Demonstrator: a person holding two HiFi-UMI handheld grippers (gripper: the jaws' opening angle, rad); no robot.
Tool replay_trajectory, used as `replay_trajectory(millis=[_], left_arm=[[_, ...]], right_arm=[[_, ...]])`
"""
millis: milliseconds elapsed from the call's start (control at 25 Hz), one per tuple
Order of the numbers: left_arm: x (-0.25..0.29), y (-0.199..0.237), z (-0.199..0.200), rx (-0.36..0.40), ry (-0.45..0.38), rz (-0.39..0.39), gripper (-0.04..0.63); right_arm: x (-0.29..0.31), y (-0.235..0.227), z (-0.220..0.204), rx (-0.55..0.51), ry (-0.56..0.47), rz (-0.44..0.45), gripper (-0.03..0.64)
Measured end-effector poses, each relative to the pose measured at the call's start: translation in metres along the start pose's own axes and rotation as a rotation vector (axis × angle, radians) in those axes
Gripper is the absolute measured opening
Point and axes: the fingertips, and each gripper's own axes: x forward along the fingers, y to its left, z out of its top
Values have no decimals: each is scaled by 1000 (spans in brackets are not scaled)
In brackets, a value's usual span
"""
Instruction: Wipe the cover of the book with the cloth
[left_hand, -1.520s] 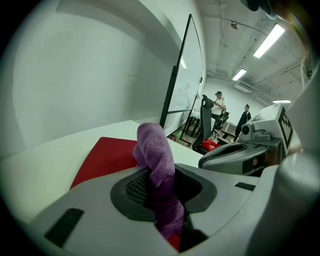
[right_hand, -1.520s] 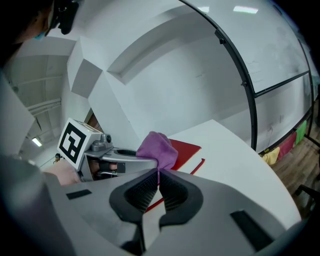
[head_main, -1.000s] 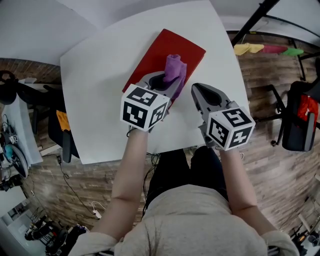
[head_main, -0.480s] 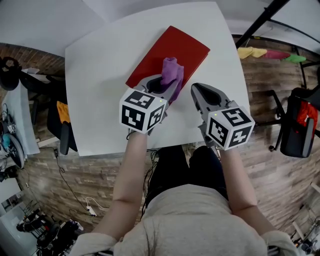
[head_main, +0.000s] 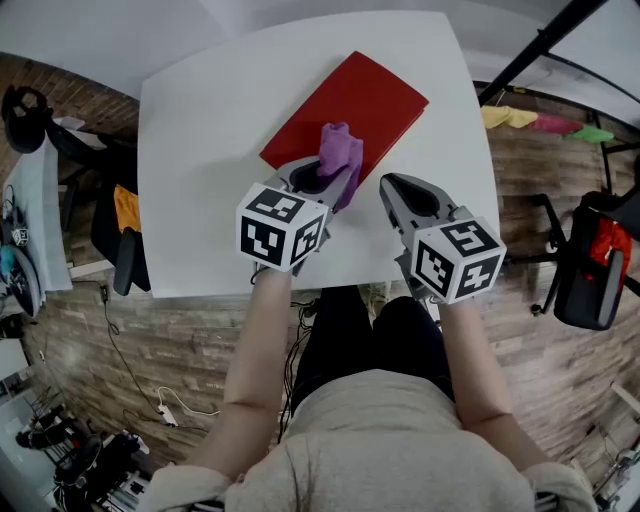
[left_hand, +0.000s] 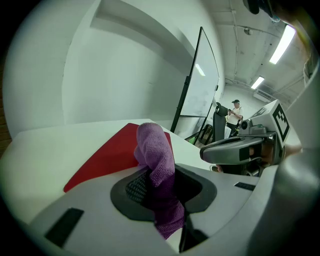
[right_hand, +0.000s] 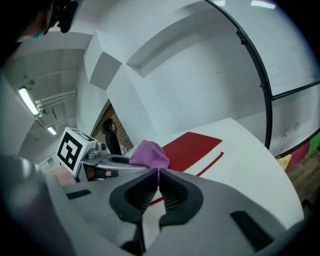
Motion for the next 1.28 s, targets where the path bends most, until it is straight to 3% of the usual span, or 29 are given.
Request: replay_trajectory(millis=[960,1280], left_arm=[[-48,16,-35,-128,-30,42,107],[-60,31,-54,-145,-28,121,107]], right_arm=[[17,32,-18,-58,78,66,25],[22,34,-22,-71,93,68,25]])
